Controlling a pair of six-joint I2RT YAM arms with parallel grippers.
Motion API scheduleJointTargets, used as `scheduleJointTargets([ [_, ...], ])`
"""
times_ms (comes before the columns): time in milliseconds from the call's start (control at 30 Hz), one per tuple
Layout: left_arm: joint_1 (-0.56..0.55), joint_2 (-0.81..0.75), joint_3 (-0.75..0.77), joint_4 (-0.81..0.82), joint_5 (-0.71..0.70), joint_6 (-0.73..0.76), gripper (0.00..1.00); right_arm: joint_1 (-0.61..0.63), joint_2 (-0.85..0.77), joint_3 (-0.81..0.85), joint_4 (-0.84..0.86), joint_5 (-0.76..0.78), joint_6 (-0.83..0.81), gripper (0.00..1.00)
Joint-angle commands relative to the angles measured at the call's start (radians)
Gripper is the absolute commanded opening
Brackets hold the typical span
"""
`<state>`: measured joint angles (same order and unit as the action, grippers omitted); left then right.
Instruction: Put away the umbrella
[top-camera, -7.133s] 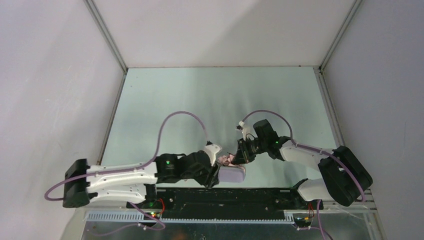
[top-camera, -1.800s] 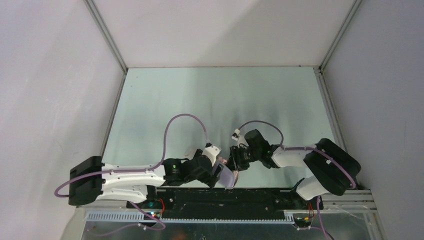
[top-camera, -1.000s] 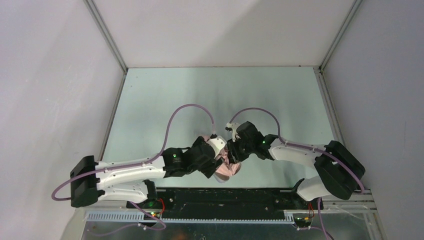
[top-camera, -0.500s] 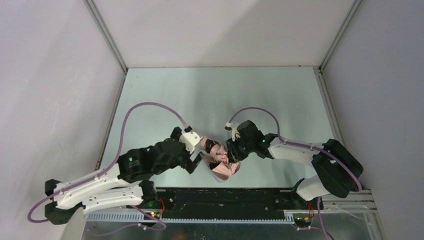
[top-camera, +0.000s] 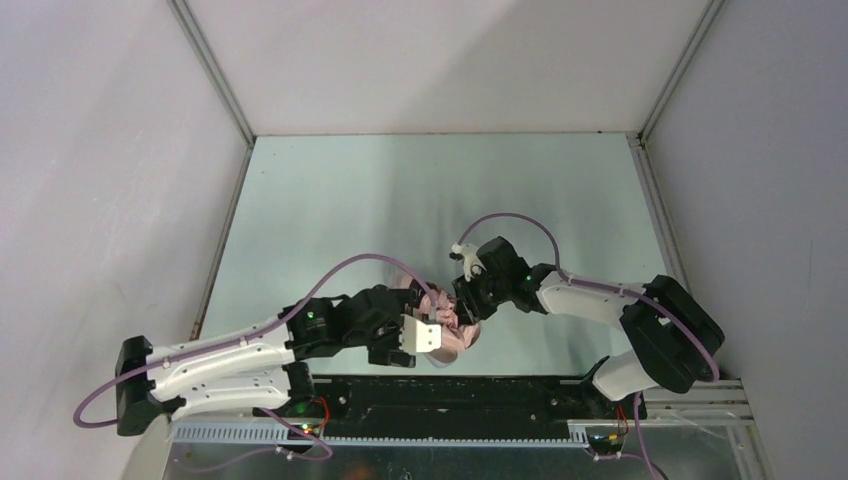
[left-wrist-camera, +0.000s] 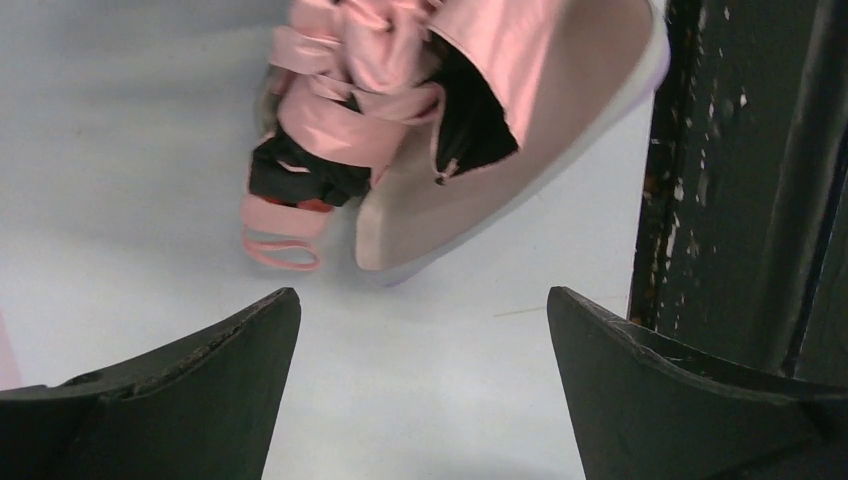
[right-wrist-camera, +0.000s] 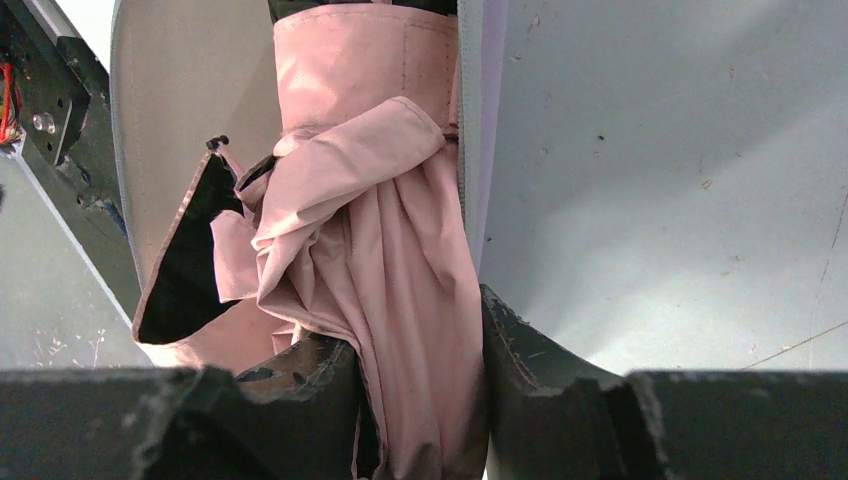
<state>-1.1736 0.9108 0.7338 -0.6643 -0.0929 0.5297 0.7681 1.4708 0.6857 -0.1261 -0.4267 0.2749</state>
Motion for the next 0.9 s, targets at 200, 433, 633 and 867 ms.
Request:
scheduleJointTargets([
  [200, -0.029, -0.041, -0.162, 0.202, -0.032, 0.191, 1.0, 0.004, 0.057, 0.031, -0.038, -0.049, -0.046, 0.0],
  [433, -0.032, 0.052, -0.196, 0.371, -0.007, 0.21, 1.0, 0.014, 0.065, 0.038, -0.033, -0.055, -0.052, 0.0],
  [633, -0.019, 0.158, -0.222, 0.515, 0.016, 0.198, 1.0, 0.038, 0.061, 0.042, -0.027, -0.052, -0.056, 0.0],
  [867, 0.081, 0.108, -0.253, 0.639, 0.099, 0.15, 1.0, 0.082, 0.062, 0.04, 0.038, -0.076, -0.06, 0.0],
])
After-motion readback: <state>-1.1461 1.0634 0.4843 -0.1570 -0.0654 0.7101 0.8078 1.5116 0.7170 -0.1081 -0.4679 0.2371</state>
